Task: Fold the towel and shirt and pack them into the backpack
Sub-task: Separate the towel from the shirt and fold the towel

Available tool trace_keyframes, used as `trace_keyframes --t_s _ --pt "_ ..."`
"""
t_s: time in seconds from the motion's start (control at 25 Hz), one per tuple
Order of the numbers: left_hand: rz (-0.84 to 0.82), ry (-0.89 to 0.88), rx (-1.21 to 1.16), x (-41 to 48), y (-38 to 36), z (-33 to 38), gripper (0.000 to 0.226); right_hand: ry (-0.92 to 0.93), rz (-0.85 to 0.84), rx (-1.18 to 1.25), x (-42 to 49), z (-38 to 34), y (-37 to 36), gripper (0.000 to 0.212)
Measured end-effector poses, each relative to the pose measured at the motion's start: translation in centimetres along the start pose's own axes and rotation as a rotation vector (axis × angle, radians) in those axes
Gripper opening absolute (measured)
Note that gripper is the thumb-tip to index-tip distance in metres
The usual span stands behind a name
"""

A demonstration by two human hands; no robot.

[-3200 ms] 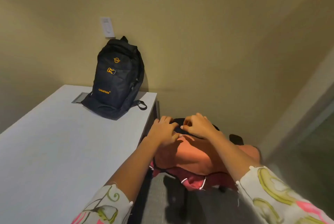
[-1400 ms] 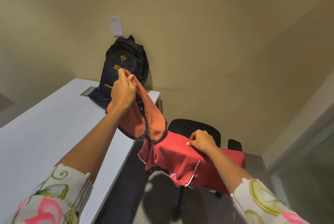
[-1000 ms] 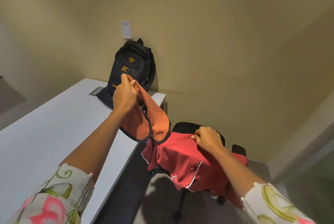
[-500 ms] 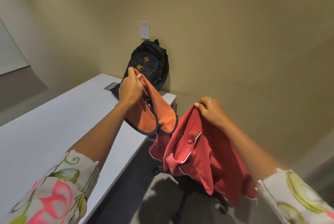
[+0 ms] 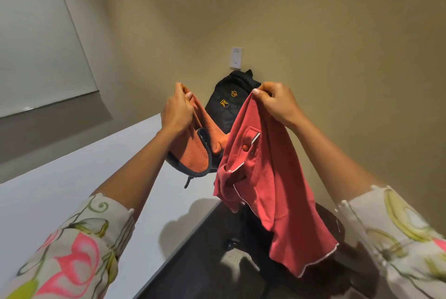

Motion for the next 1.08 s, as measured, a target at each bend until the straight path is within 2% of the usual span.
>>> trace_keyframes --t_s 0.28,0.64,0.88,1.08 --pt "0.099 0.05 0.081 6.8 6.5 -6.8 0.016 0.072 0.033 0.068 8.2 -3.4 -7.3 0.022" --pt "0.199 0.158 0.122 14.5 14.2 -18.2 0.012 0.061 0.058 0.193 17.4 -6.6 -18.5 0.022" --pt "0.201 0.194 0.195 17.8 16.0 -23.9 0.006 -0.001 0.05 0.36 22.8 -7.0 -26.2 0.033" --pt "0.214 0.266 0.277 20.7 16.0 -28.1 0.007 0.006 -0.044 0.442 27.8 -6.9 -34.6 0.03"
Point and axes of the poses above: each hand's wrist, its own x-axis towards the middle knuckle, its own y-axis out of the back of the hand, z = x × y, the point moved 5 cm from there along x, towards the middle knuckle, and after that the axes turned 12 degrees about y, right-handed, at the moved point
